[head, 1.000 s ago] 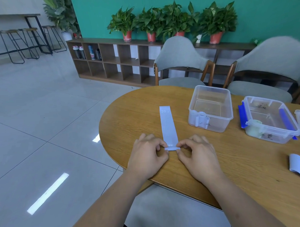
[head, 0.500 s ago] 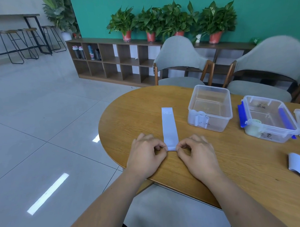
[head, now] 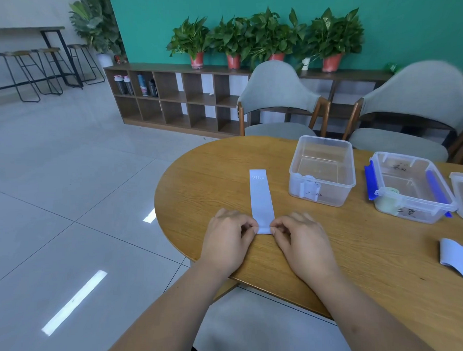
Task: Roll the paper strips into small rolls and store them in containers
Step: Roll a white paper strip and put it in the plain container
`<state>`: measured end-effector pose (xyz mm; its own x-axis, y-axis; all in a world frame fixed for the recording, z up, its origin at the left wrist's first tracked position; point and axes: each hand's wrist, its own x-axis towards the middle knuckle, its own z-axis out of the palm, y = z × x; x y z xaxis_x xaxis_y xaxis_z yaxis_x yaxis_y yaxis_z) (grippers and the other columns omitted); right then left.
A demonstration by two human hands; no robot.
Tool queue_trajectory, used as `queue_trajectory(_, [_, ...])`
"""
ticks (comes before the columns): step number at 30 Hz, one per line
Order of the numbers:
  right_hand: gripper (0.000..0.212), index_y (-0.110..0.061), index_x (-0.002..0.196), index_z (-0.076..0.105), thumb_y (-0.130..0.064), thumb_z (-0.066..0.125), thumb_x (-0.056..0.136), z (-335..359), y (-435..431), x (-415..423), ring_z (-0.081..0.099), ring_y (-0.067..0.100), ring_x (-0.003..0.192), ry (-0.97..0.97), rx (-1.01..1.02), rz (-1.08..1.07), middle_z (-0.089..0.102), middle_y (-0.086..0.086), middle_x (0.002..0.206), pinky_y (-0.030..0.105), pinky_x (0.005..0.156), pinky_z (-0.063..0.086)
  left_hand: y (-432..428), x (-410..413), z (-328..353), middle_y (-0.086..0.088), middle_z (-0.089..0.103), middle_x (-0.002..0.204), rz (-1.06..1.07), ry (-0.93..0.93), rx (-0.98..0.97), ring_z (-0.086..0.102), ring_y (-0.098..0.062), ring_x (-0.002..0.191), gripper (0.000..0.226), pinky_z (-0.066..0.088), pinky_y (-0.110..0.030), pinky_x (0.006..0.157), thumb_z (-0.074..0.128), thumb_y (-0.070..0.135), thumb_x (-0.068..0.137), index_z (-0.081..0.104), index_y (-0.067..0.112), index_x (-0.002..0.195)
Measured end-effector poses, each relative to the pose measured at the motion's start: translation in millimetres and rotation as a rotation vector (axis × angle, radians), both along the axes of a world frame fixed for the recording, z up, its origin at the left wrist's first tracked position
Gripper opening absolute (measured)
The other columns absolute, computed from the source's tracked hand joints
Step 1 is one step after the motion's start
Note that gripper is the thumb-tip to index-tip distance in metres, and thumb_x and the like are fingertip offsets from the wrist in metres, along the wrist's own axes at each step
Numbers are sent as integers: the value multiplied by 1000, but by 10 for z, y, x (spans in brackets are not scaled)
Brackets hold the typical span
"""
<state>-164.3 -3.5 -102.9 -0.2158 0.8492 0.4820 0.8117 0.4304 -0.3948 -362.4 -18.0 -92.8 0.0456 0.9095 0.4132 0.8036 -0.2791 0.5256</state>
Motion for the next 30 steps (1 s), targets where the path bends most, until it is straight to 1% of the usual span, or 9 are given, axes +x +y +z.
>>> queue_trajectory(3, [5, -31, 97, 75, -32, 70, 96, -18, 9, -14, 56, 16, 87, -32, 35, -12, 64, -15, 86, 39, 75, 51, -8, 51, -28, 19, 68, 87, 42, -52, -4, 50, -7, 96, 9, 46, -29, 85, 74, 27, 94, 77, 35, 90])
queue_trajectory(7, [7, -29, 99, 77, -31, 72, 95, -17, -6, -8, 57, 17, 86, -51, 66, -4, 66, -13, 87, 35, 73, 51, -40, 67, -74, 23, 66, 86, 62, -91, 34, 49, -1, 93, 8, 41, -18, 80, 74, 27, 94, 76, 35, 93])
queue_trajectory(9, [9, -28, 101, 77, -31, 73, 94, -16, -8, -5, 57, 16, 87, -42, 62, 5, 66, -14, 88, 33, 73, 51, -46, 68, -71, 23, 67, 85, 67, -99, 47, 49, 0, 94, 6, 40, -15, 78, 75, 28, 93, 76, 34, 93])
queue_trajectory(11, [9, -29, 102, 75, -31, 74, 93, -15, -13, 2, 57, 14, 88, -23, 50, 13, 66, -15, 86, 33, 73, 51, -55, 72, -76, 22, 68, 86, 58, -85, 64, 51, -2, 93, 3, 42, -17, 79, 75, 31, 92, 77, 33, 93])
queue_trajectory(13, [6, -31, 99, 73, -31, 73, 92, -11, -16, 12, 56, 12, 89, 1, 35, 16, 65, -16, 85, 33, 72, 51, -50, 66, -95, 20, 69, 87, 42, -77, 72, 53, -4, 93, 5, 45, -20, 80, 76, 33, 89, 78, 33, 93])
queue_trajectory(19, [6, -33, 96, 73, -32, 73, 89, -2, -24, -2, 54, 11, 91, 22, 12, -14, 63, -16, 85, 30, 72, 50, -39, 60, -113, 19, 71, 92, 19, -16, 98, 53, -8, 96, 11, 47, -24, 83, 76, 29, 89, 80, 30, 100])
queue_trajectory(23, [10, -32, 96, 75, -30, 77, 87, 3, -27, 10, 56, 11, 89, 37, 6, -12, 64, -16, 84, 31, 73, 50, -54, 61, -101, 20, 72, 94, 22, -31, 101, 54, -5, 95, 14, 43, -18, 80, 78, 28, 88, 79, 31, 102])
queue_trajectory(26, [10, -31, 98, 78, -30, 77, 88, -2, -23, 25, 57, 10, 89, 46, 0, -7, 67, -17, 86, 32, 74, 52, -64, 65, -104, 21, 71, 93, 36, -59, 83, 52, -2, 93, 14, 39, -14, 78, 80, 27, 88, 78, 31, 101])
queue_trajectory(30, [8, -32, 99, 79, -32, 76, 92, -19, -6, 41, 57, 8, 91, 59, -5, -11, 69, -18, 90, 30, 76, 51, -65, 64, -94, 23, 70, 90, 28, -67, 77, 51, -1, 93, 9, 42, -17, 78, 78, 30, 90, 78, 32, 99])
